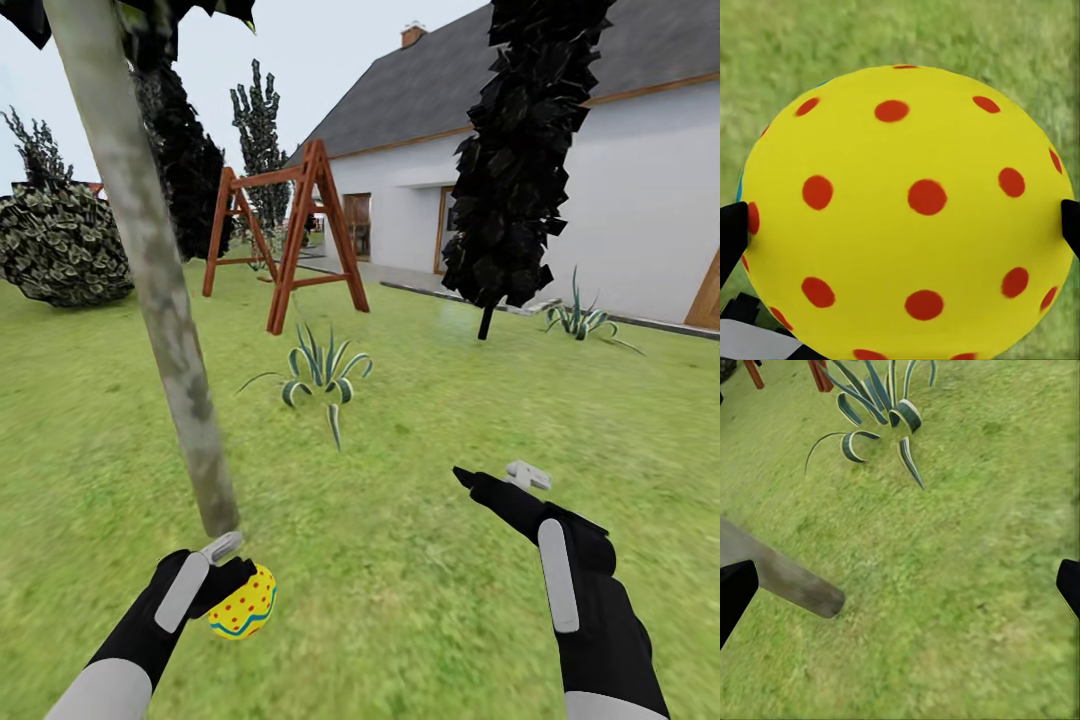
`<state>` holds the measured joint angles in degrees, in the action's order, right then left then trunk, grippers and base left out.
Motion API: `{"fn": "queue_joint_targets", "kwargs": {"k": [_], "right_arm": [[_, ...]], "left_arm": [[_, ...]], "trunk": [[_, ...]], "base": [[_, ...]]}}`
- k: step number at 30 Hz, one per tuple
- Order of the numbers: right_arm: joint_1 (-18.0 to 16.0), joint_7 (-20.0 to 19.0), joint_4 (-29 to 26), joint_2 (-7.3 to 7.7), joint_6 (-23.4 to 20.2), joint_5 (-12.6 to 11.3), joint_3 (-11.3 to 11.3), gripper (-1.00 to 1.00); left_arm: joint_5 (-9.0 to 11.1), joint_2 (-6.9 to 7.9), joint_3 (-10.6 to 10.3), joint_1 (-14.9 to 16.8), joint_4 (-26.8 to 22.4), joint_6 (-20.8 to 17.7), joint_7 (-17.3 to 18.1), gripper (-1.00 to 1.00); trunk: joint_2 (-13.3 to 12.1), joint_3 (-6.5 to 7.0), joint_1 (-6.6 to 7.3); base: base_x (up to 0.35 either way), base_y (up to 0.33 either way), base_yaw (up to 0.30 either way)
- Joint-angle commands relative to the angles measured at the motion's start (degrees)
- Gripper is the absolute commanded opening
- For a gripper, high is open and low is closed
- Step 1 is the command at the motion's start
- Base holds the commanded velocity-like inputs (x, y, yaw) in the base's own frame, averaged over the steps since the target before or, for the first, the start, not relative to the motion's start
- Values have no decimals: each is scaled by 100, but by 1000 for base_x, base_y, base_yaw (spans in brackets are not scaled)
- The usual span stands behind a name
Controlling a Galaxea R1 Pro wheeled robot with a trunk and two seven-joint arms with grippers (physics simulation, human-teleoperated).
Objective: Take the three Easter eggs out of the wicker basket on the lawn in the garden, then place them on the lawn next to a single tree (choose any tree) so that all three eggs are next to the same tree and none are left in the basket.
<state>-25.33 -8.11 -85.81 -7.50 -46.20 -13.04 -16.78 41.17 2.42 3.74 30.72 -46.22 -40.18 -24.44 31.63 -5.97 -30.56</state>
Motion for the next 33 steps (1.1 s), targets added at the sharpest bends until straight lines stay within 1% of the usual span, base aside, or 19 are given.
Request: {"fn": "queue_joint_targets", "kwargs": {"k": [1,10,17,33], "right_arm": [[-7,-50,-5,-6,-30,29,-18,100],[-7,-50,-6,-6,-30,29,-26,100],[-7,-53,-6,-6,-30,29,-22,100],[-7,-50,-8,-6,-30,29,-27,100]], "left_arm": [[58,-2,4,4,-10,-14,-52,-100],[54,-4,4,4,-8,-8,-52,-100],[50,-13,4,4,-3,-6,-52,-100],[26,-22,-8,4,-1,252,-55,-100]], "trunk": [[10,-11,-5],[10,11,-5],[10,13,-5],[10,13,-5]], "base": [[198,-261,-18],[197,-261,-132],[197,-261,-10],[198,-261,0]]}}
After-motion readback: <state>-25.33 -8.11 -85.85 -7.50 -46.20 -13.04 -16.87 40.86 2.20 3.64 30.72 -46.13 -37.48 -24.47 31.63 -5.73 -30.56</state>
